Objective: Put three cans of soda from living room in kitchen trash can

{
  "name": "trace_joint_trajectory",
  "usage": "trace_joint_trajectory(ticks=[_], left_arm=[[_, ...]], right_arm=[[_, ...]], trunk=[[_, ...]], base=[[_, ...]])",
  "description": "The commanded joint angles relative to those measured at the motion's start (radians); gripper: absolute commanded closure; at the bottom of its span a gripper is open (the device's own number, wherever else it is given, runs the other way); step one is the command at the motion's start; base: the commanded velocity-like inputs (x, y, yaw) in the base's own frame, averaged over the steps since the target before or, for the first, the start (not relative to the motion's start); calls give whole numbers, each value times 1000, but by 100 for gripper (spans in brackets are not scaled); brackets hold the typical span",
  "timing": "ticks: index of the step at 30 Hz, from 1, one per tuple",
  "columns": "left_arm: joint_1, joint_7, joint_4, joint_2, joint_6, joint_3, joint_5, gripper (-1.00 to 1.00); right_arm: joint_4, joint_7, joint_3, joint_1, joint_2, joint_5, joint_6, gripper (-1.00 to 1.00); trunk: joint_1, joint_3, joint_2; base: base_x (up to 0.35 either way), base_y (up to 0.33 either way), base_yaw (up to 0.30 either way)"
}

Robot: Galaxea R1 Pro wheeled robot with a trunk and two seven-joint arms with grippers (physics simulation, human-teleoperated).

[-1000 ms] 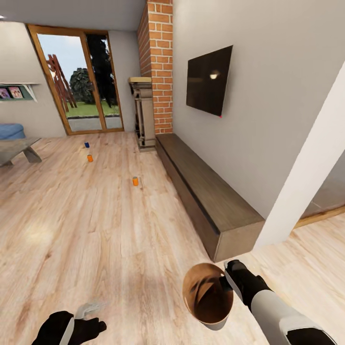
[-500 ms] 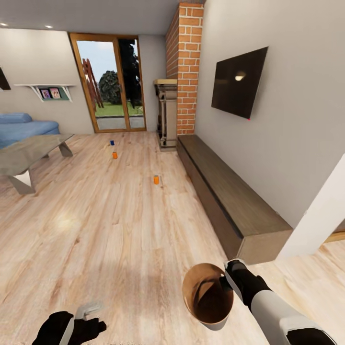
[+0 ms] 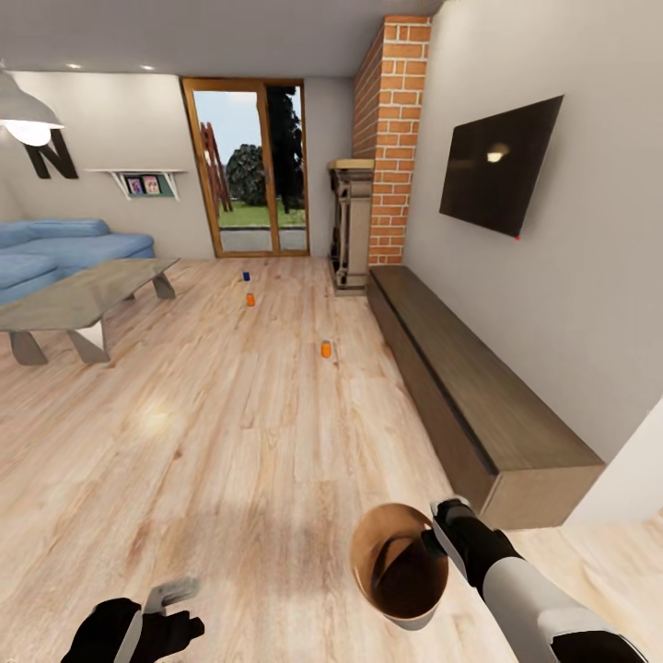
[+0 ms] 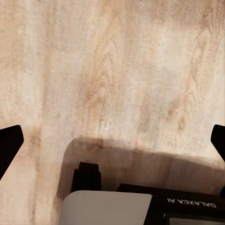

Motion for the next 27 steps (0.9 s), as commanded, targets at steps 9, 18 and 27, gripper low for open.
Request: trace_joint_trajectory(ticks=[9, 18, 27], left_arm=[[0, 0, 0, 0, 0, 0, 0, -100], [0, 0, 0, 0, 0, 0, 0, -100], [0, 1, 1, 0, -19, 0, -4, -100]], right_arm=[[1, 6, -2, 0, -2, -7, -7, 100], [1, 8, -4, 0, -7, -7, -8, 100], [2, 12, -2, 5, -8, -8, -29, 100]], trunk=[[0, 10, 0], [0, 11, 0], [0, 11, 0]], base=[[0, 0, 128], [0, 0, 14], [0, 0, 1]])
